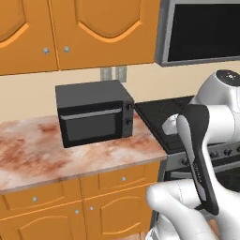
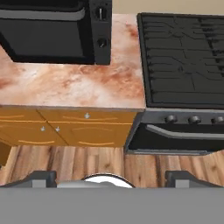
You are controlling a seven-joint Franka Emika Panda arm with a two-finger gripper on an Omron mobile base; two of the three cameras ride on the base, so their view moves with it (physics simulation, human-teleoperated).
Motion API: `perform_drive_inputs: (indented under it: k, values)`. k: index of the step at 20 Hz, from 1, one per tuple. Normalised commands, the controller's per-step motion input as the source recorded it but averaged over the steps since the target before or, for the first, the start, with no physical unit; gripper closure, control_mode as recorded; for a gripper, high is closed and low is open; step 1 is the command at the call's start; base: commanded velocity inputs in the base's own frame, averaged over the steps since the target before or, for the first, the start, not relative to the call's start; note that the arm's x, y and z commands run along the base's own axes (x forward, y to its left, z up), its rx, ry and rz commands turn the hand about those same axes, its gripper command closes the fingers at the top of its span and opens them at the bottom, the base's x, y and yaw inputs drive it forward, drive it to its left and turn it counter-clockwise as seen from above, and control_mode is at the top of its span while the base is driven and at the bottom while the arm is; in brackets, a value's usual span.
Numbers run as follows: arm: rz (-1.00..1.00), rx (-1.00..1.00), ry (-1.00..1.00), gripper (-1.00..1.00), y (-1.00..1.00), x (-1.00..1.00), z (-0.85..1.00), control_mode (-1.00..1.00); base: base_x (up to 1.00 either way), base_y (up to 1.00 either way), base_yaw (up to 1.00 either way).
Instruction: Navigate to the coffee machine.
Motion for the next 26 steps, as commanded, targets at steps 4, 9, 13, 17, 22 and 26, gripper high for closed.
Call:
perform_drive_inputs:
  k: [4, 9, 13, 17, 22, 26]
  values:
    - [0.00, 0.00, 0.00, -1.00, 0.00, 0.00, 0.00, 1.00, -0.07, -1.00, -0.29]
    - [0.00, 0.00, 0.00, -1.00, 0.00, 0.00, 0.00, 1.00, -0.01, -1.00, -0.27]
    - [0.00, 0.00, 0.00, -1.00, 0.00, 0.00, 0.00, 1.00, 0.00, -1.00, -0.15]
    - [0.00, 0.00, 0.00, -1.00, 0.00, 0.00, 0.00, 1.00, 0.00, -1.00, -0.12]
    - [0.00, 0.00, 0.00, -1.00, 0.00, 0.00, 0.00, 1.00, 0.00, -1.00, -0.22]
    - [0.00, 0.00, 0.00, -1.00, 0.00, 0.00, 0.00, 1.00, 0.09, -1.00, -0.47]
